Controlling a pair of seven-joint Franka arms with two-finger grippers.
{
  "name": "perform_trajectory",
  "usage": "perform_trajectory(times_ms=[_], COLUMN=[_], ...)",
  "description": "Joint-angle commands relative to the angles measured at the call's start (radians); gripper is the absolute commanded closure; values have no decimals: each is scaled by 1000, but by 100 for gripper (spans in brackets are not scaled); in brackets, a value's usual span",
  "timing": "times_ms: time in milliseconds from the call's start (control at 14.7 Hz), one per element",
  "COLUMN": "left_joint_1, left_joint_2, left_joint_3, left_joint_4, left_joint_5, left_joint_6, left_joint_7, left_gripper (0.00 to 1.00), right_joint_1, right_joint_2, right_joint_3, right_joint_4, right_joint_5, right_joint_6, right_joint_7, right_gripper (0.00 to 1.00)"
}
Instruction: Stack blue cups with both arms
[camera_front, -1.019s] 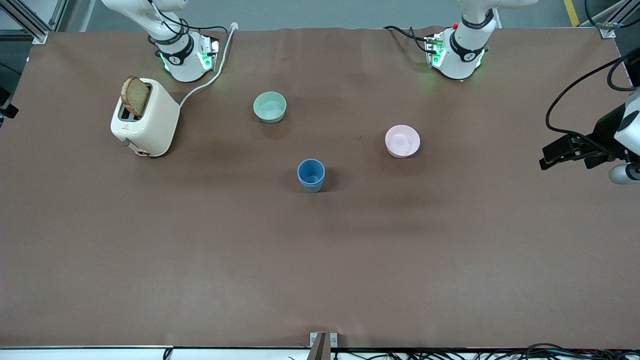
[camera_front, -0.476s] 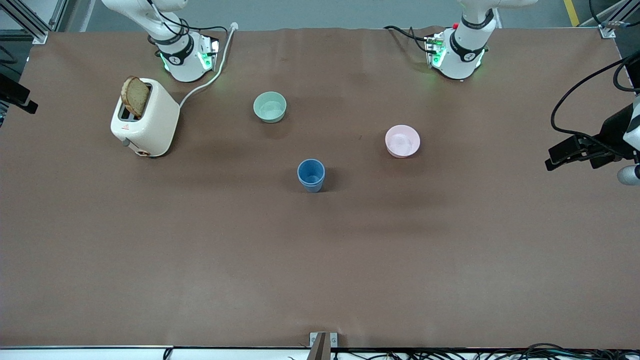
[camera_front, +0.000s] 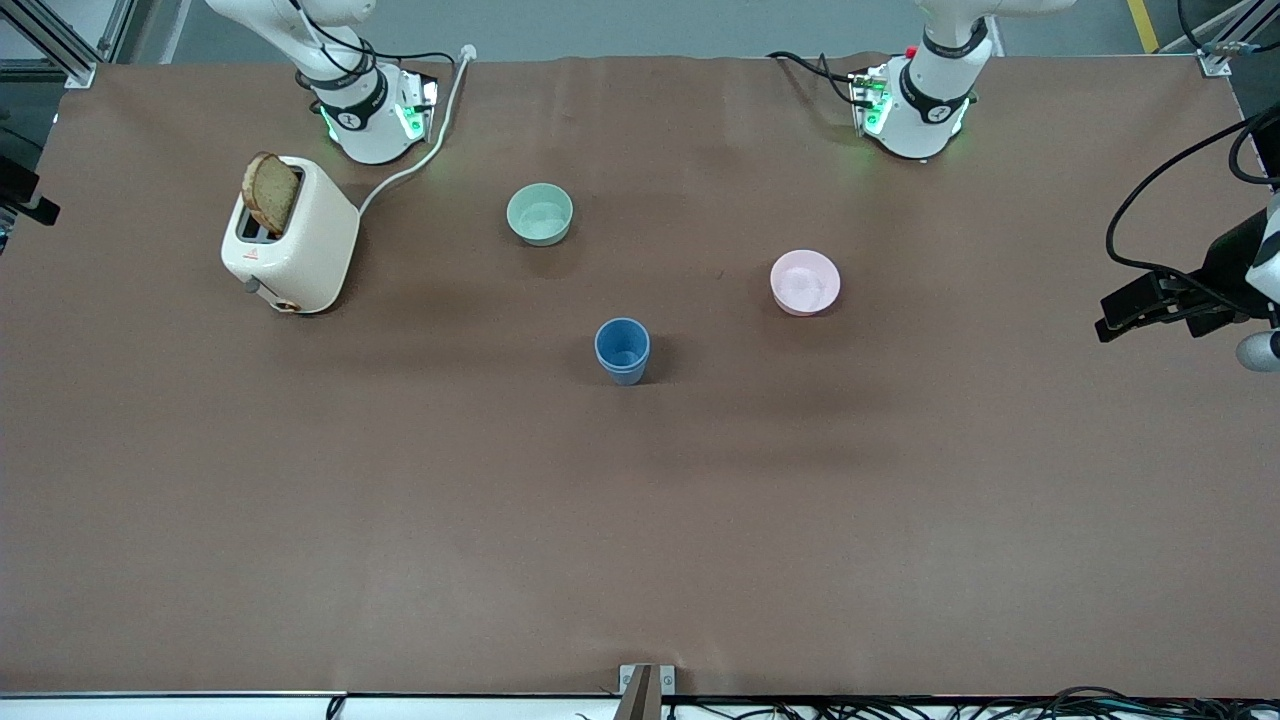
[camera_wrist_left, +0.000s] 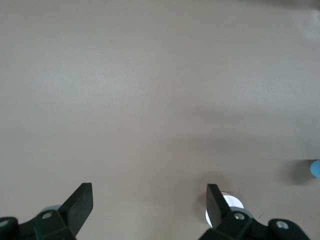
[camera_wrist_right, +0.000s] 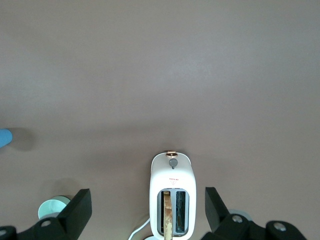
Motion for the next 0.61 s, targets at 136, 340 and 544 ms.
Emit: perform_trajectory(times_ms=[136,340,544], left_joint_1=[8,7,7], left_joint_2=[-24,-32,-36], left_joint_3=[-9,-9,-8], left_joint_4=[-25,-34,-40], left_joint_5=[12,9,9], left_joint_6=[2,12,22], left_joint_7=[-10,-10,-9], left_gripper=[0,0,0], right_joint_1=[0,0,-3], right_joint_2=[-5,-5,-5], right_joint_3=[35,36,36], right_joint_4=[-13,-15,-15], right_joint_5=[9,1,4], right_joint_6=[-2,8,18], right_joint_7=[-14,-11,-12], right_gripper=[0,0,0])
